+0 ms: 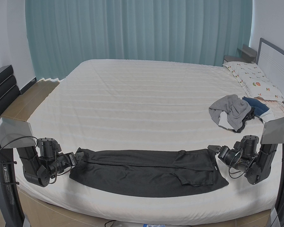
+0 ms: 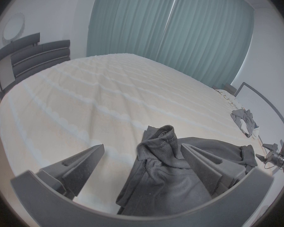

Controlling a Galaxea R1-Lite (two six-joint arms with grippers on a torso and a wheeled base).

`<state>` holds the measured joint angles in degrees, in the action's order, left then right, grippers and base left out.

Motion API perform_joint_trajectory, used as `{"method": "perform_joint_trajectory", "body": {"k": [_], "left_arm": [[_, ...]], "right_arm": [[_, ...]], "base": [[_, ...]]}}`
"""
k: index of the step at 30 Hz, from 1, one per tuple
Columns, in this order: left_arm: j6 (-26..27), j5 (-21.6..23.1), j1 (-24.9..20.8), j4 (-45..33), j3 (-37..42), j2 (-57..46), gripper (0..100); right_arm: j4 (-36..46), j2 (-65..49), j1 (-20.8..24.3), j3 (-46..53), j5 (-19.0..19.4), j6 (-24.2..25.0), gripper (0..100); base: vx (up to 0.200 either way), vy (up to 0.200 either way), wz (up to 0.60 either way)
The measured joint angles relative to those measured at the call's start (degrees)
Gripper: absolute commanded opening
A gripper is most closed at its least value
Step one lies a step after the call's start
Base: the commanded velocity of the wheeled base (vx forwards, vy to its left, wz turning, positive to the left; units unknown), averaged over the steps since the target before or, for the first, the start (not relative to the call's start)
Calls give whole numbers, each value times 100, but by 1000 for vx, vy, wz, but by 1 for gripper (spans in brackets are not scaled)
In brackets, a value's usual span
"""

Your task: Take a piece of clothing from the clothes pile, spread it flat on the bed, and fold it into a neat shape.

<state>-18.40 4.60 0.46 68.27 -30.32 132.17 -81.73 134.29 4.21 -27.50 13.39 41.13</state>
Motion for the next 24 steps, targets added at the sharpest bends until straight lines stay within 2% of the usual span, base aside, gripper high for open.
{"method": "perform_joint_trajectory", "body": {"k": [6, 12, 14, 19, 24], "left_arm": [[-438, 137, 9, -1085, -714, -107, 100], [-869, 848, -2, -1736, -1307, -113, 100], [-836, 930, -6, -1804, -1432, -59, 100], [-249, 925, -46, -1846, -1526, 123, 100], [-166, 912, -178, -1848, -1499, 254, 100]], "right_arm": [[0, 0, 0, -2, 5, 0, 100], [2, 9, 1, -2, 2, 2, 100], [0, 11, 6, -4, 2, 4, 100], [0, 24, 30, -4, 5, 9, 100], [0, 46, 69, 0, 5, 9, 100]], "base": [[0, 0, 0], [0, 0, 0], [0, 0, 0], [0, 0, 0], [0, 0, 0]]}}
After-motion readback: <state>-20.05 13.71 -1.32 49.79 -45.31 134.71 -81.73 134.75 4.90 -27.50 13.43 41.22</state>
